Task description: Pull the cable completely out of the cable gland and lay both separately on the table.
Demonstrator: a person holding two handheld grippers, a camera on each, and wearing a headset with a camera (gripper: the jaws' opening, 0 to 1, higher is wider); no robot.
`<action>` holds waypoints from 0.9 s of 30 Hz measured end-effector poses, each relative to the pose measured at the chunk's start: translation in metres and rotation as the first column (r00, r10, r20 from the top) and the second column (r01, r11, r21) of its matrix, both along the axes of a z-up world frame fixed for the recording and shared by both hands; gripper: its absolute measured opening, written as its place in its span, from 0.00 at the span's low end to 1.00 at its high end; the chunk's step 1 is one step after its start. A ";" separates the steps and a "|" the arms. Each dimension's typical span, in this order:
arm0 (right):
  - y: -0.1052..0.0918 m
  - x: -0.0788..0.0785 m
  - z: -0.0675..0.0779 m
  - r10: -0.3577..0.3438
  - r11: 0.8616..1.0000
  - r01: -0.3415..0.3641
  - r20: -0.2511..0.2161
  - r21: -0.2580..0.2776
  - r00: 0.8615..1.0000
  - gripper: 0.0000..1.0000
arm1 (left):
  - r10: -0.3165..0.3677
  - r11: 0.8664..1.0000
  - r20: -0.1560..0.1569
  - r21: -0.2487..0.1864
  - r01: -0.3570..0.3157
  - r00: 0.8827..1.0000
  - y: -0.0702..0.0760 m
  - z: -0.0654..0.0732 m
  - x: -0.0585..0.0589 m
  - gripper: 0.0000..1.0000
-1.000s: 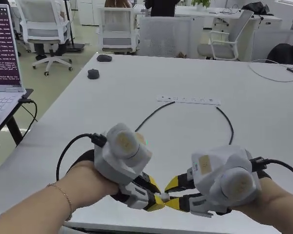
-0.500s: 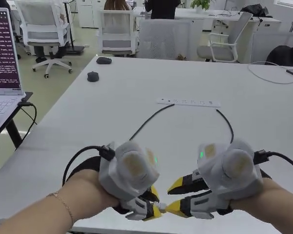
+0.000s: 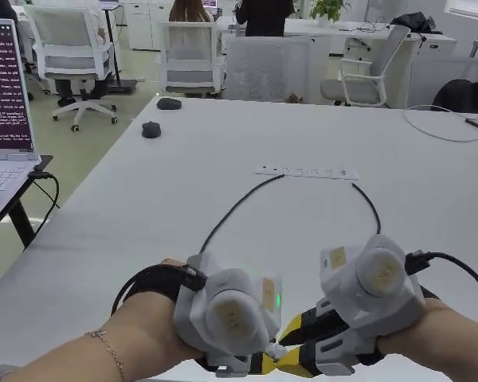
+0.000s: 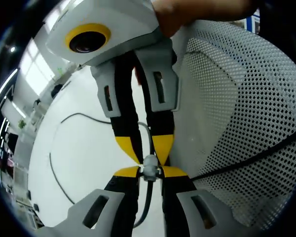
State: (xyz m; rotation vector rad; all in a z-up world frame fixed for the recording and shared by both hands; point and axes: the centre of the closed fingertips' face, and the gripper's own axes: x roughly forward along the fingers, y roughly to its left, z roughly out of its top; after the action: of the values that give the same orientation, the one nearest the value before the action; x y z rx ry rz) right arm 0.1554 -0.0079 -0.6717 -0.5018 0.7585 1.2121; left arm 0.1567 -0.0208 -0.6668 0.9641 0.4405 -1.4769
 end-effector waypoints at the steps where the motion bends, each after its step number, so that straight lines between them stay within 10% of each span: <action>1: 0.001 -0.002 0.001 0.009 1.000 -0.009 -0.003 0.005 1.000 0.12 | 0.002 1.000 0.001 -0.001 -0.002 1.000 0.000 0.000 0.001 0.17; 6: 0.000 0.001 0.002 0.038 0.999 -0.037 0.060 -0.016 0.997 0.12 | 0.029 1.000 -0.018 -0.009 -0.029 0.999 0.001 0.001 0.004 0.17; 10: 0.002 0.002 0.004 0.074 0.997 -0.069 0.122 -0.041 0.990 0.12 | 0.118 0.992 -0.130 -0.039 -0.124 0.984 0.004 0.000 0.008 0.17; 15: 0.004 0.004 0.005 0.161 0.985 -0.142 0.224 -0.097 0.961 0.11 | 0.181 0.979 -0.229 -0.050 -0.198 0.956 0.007 0.000 0.010 0.17; 20: 0.005 0.007 0.005 0.224 0.970 -0.182 0.301 -0.164 0.927 0.11 | 0.252 0.950 -0.368 -0.083 -0.302 0.895 0.007 0.004 0.013 0.17; 27: 0.008 0.010 0.009 0.254 0.963 -0.202 0.353 -0.178 0.900 0.11 | 0.294 0.928 -0.429 -0.084 -0.362 0.854 0.013 0.005 0.017 0.16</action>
State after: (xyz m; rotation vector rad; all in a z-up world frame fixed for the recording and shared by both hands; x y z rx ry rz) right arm 0.1654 0.0005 -0.6626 -0.9296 0.4636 1.2355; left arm 0.1736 -0.0081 -0.6618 0.4132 0.7406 -1.3685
